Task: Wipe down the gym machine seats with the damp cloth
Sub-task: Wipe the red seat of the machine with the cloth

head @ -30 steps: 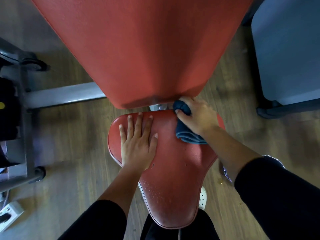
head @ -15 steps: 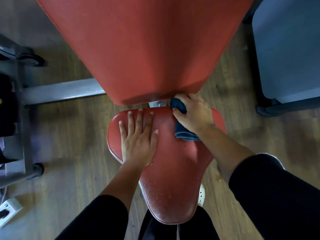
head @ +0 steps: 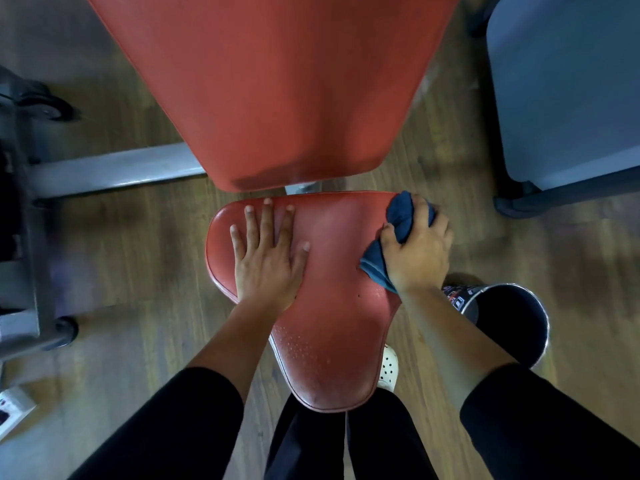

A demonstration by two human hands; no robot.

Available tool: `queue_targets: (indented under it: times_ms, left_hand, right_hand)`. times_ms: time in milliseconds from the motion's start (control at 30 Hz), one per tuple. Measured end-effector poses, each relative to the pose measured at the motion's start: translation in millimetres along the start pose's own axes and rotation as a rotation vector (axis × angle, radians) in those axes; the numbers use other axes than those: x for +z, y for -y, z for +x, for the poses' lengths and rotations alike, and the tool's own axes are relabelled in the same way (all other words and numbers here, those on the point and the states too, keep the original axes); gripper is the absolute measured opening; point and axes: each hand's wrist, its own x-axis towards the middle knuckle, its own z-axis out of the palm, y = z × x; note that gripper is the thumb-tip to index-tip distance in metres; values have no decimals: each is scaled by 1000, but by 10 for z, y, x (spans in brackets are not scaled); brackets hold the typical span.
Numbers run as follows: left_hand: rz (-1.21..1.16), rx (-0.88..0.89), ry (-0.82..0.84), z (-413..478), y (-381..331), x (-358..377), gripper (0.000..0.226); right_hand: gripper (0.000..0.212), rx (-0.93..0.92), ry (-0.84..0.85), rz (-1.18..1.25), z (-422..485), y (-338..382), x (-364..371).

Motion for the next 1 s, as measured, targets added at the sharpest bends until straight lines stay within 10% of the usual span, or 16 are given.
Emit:
queue_targets:
  times_ms: [1000]
  left_hand:
    - [-145,79,94,-1409,13,150,63]
  right_hand:
    - [59,-117,17,229,-1432,-141,48]
